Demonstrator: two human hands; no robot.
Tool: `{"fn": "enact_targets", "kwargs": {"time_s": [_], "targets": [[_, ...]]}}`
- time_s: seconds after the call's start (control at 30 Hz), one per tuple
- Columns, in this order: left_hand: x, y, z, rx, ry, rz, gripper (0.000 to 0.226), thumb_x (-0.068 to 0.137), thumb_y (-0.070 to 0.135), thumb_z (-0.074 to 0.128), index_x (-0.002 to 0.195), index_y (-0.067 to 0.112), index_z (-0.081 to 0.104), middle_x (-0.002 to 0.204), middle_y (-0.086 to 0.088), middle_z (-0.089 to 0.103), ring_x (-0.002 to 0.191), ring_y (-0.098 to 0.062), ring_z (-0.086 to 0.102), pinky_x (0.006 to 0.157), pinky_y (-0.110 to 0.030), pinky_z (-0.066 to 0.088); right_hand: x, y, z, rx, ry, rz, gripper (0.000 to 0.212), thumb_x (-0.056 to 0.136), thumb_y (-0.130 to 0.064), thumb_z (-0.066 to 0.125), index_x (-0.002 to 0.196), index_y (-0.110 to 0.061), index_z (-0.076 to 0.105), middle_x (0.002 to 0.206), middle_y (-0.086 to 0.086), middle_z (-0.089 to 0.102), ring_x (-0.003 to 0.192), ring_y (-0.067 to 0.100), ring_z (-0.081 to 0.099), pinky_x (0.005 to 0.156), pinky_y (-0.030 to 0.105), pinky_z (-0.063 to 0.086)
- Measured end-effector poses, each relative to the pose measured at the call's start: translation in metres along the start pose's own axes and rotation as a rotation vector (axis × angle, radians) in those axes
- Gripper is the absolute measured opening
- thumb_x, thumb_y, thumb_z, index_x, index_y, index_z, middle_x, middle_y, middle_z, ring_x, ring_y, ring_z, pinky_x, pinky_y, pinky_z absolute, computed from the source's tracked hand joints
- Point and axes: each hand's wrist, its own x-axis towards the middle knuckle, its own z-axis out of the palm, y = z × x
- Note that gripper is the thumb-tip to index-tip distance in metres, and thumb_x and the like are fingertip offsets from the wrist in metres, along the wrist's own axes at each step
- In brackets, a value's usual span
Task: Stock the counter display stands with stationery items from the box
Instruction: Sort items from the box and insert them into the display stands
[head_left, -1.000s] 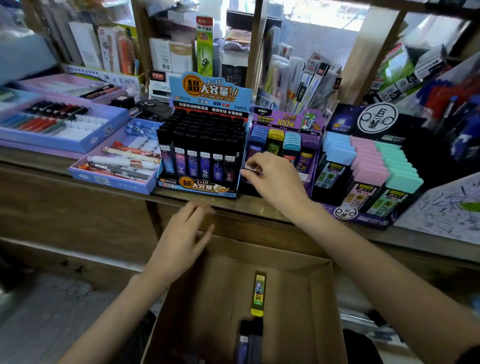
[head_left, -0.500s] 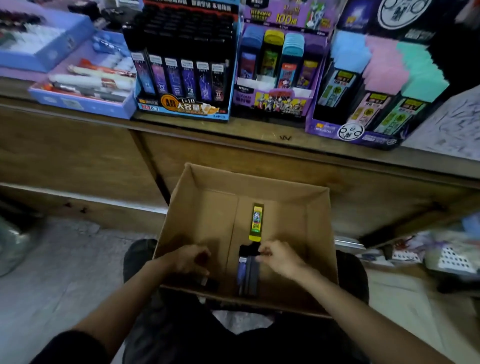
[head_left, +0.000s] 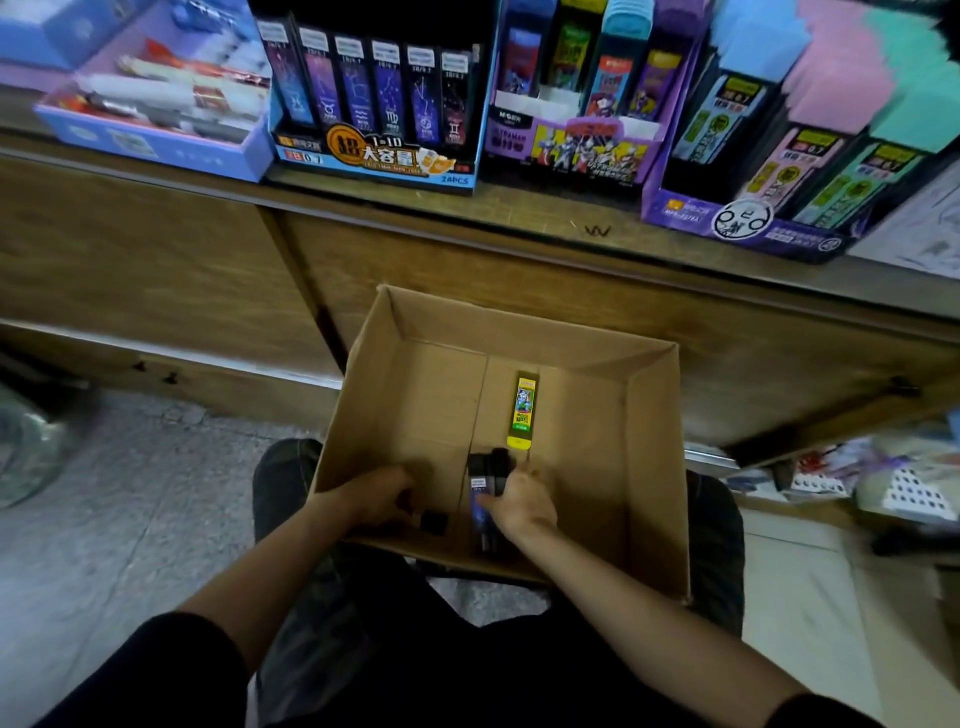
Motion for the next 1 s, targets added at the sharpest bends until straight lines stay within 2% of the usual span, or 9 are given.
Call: {"fn": "enact_targets", "kwargs": {"time_s": [0.1, 0.2, 0.3, 0.4, 0.6, 0.73, 0.83, 0.9, 1.0], "targets": [[0.002, 0.001, -0.002, -0.163, 0.109, 0.000, 0.023, 0.093, 0.025, 0.057, 0.106, 0.007, 0.058, 0.114, -0.010, 0.061, 0.105, -0.022, 0.057, 0.093, -0.033, 0.044, 0.001, -0.003, 0.000, -0.071, -0.013, 0.022, 0.065, 0.083, -0.045, 0.065, 0.129, -0.006, 0.044, 0.133, 0.012, 0.044, 0.122, 0.028, 0.043, 0.090, 0.036, 0.044], [0.002, 0.004, -0.004, -0.268, 0.158, -0.023, 0.014, 0.096, 0.026, 0.050, 0.106, 0.017, 0.053, 0.108, -0.004, 0.059, 0.104, -0.020, 0.057, 0.088, -0.031, 0.043, 0.001, -0.006, 0.000, -0.029, -0.011, 0.060, 0.071, 0.080, -0.041, 0.068, 0.133, -0.003, 0.038, 0.136, 0.013, 0.040, 0.126, 0.030, 0.038, 0.096, 0.036, 0.040], [0.002, 0.008, -0.006, -0.319, 0.150, -0.059, 0.036, 0.098, 0.027, 0.045, 0.131, 0.011, 0.041, 0.104, -0.002, 0.054, 0.095, -0.016, 0.057, 0.086, -0.031, 0.042, -0.002, -0.008, 0.002, 0.086, 0.035, 0.070, 0.066, 0.079, -0.028, 0.072, 0.128, -0.002, 0.035, 0.126, 0.015, 0.050, 0.117, 0.030, 0.050, 0.095, 0.038, 0.045], [0.001, 0.012, -0.006, -0.360, 0.134, -0.075, 0.044, 0.099, 0.026, 0.044, 0.137, 0.008, 0.033, 0.099, 0.001, 0.054, 0.087, -0.010, 0.055, 0.083, -0.029, 0.040, -0.003, -0.009, 0.005, 0.227, 0.029, 0.100, 0.063, 0.080, -0.017, 0.070, 0.130, -0.002, 0.035, 0.116, 0.012, 0.059, 0.107, 0.027, 0.059, 0.087, 0.036, 0.051], [0.000, 0.014, -0.007, -0.467, 0.187, -0.033, 0.010, 0.098, 0.022, 0.047, 0.104, 0.017, 0.053, 0.093, -0.001, 0.060, 0.089, -0.015, 0.058, 0.077, -0.026, 0.041, 0.006, -0.006, 0.008, 0.398, -0.002, 0.194, 0.034, 0.079, -0.015, 0.071, 0.109, -0.004, 0.059, 0.112, 0.014, 0.063, 0.104, 0.028, 0.060, 0.078, 0.030, 0.048], [-0.002, 0.018, -0.008, -0.648, 0.255, -0.006, 0.013, 0.098, 0.023, 0.045, 0.108, 0.014, 0.049, 0.089, -0.003, 0.067, 0.086, -0.015, 0.064, 0.083, -0.030, 0.045, 0.006, 0.000, 0.001, 0.583, 0.014, 0.248, 0.031, 0.078, -0.013, 0.074, 0.107, -0.006, 0.065, 0.108, 0.014, 0.067, 0.102, 0.029, 0.062, 0.082, 0.033, 0.052], [-0.002, 0.027, -0.007, -0.793, 0.259, 0.024, 0.008, 0.096, 0.023, 0.050, 0.103, 0.018, 0.049, 0.092, -0.004, 0.067, 0.086, -0.014, 0.065, 0.089, -0.036, 0.048, -0.001, 0.001, -0.017, 0.808, -0.033, 0.176, 0.026, 0.077, -0.006, 0.074, 0.102, -0.007, 0.068, 0.100, 0.011, 0.069, 0.090, 0.022, 0.065, 0.067, 0.026, 0.051], [-0.002, 0.037, -0.006, -0.867, 0.241, 0.039, 0.025, 0.090, 0.028, 0.060, 0.109, 0.017, 0.050, 0.098, -0.005, 0.066, 0.087, -0.012, 0.065, 0.086, -0.033, 0.052, -0.010, -0.002, -0.037, 0.913, -0.116, 0.089, 0.020, 0.077, -0.005, 0.073, 0.095, -0.010, 0.067, 0.092, 0.006, 0.069, 0.082, 0.017, 0.064, 0.058, 0.019, 0.047], [-0.003, 0.059, -0.005, -0.859, 0.214, 0.073, 0.060, 0.073, 0.048, 0.070, 0.119, 0.019, 0.047, 0.109, -0.002, 0.064, 0.101, -0.014, 0.064, 0.086, -0.029, 0.050, -0.021, -0.010, -0.063, 1.044, -0.237, 0.006, 0.019, 0.077, -0.005, 0.073, 0.095, -0.010, 0.066, 0.098, 0.010, 0.069, 0.099, 0.025, 0.064, 0.082, 0.032, 0.050]]}}
